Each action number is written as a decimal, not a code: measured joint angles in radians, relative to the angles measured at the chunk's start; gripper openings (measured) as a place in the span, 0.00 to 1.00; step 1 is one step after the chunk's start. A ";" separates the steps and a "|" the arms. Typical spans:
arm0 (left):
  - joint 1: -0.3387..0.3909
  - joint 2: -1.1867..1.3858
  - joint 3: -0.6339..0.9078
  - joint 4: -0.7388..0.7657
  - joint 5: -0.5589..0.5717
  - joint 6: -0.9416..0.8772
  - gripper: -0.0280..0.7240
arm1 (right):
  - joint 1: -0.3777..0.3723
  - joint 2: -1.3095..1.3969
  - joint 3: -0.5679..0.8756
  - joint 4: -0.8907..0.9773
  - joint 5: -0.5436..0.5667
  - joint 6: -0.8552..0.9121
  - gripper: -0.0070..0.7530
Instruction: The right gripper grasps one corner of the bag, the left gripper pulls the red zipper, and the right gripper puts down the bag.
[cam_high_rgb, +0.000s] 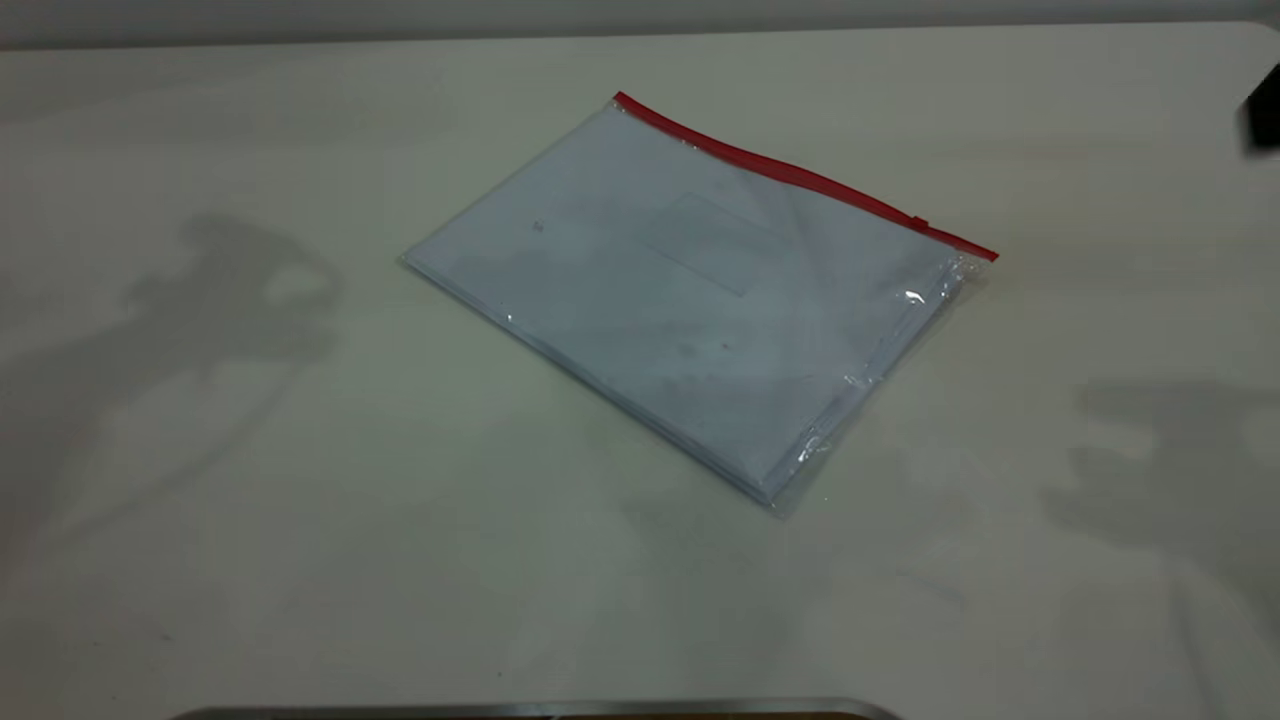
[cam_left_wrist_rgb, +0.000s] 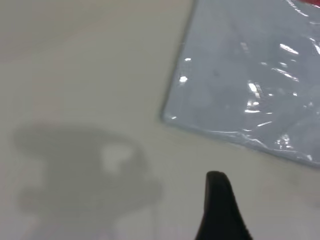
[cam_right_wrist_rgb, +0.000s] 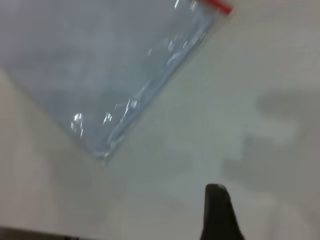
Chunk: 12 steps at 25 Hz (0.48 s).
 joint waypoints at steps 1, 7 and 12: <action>-0.003 0.019 0.000 -0.023 0.000 0.048 0.76 | 0.000 0.043 -0.009 0.052 0.000 -0.061 0.71; -0.057 0.104 -0.002 -0.107 -0.029 0.256 0.76 | 0.000 0.325 -0.114 0.364 0.045 -0.446 0.71; -0.093 0.140 -0.002 -0.148 -0.038 0.283 0.76 | -0.001 0.532 -0.238 0.583 0.153 -0.739 0.71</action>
